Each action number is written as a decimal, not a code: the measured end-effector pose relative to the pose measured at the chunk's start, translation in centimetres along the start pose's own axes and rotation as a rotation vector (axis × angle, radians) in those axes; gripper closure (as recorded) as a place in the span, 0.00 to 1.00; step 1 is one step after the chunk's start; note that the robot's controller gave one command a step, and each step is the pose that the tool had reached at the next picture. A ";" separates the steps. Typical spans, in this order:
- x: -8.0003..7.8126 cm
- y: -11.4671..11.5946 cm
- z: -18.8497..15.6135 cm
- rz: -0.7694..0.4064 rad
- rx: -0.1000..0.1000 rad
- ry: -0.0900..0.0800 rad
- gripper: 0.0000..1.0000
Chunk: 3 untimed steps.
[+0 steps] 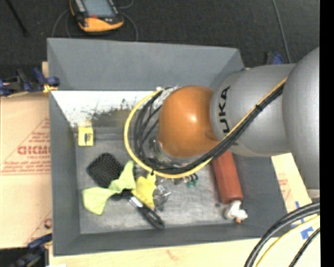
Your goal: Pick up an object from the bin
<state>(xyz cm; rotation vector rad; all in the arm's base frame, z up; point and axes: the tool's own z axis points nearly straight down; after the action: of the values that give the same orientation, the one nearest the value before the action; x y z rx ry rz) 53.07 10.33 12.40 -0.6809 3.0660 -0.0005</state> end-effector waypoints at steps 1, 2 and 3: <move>-0.1 -2.6 4.8 -0.045 0.003 -0.014 1.00; -0.1 -2.6 4.9 -0.044 0.003 -0.014 1.00; 0.3 -2.8 1.2 -0.059 -0.002 0.005 1.00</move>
Offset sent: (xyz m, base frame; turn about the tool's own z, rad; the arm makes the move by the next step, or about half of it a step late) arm 0.0000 0.0000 0.0000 0.0000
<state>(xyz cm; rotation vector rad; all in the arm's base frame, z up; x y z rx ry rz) 53.96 7.68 11.25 -0.7721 3.0496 0.0012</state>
